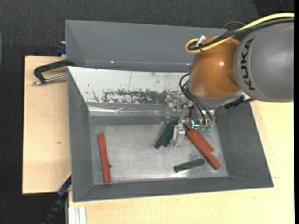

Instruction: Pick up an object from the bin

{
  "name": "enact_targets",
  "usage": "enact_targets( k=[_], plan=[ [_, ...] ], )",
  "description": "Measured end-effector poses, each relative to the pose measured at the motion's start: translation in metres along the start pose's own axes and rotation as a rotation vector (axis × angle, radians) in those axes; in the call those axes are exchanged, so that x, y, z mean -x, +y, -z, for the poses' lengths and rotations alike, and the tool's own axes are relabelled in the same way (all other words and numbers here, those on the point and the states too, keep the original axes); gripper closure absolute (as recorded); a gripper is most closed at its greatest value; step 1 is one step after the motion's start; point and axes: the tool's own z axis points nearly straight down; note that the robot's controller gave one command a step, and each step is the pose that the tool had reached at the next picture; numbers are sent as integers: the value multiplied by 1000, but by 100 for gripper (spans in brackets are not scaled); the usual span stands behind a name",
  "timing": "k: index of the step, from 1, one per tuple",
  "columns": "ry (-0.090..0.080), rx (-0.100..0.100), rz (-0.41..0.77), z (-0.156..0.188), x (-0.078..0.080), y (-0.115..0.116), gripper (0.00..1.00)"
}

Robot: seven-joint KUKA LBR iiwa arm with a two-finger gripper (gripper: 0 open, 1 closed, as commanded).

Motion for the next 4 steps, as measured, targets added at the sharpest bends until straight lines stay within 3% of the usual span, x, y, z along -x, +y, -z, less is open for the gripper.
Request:
enact_targets(
  k=[1, 2, 3, 4],
  plan=[
    [-7, 0, -1, 4, 2, 0, 0],
    [-16, -2, 78, -17, -6, 12, 0],
    [-11, -2, 476, -66, 5, -4, 100],
    [-11, -2, 476, -66, 5, -4, 100]
  ],
)
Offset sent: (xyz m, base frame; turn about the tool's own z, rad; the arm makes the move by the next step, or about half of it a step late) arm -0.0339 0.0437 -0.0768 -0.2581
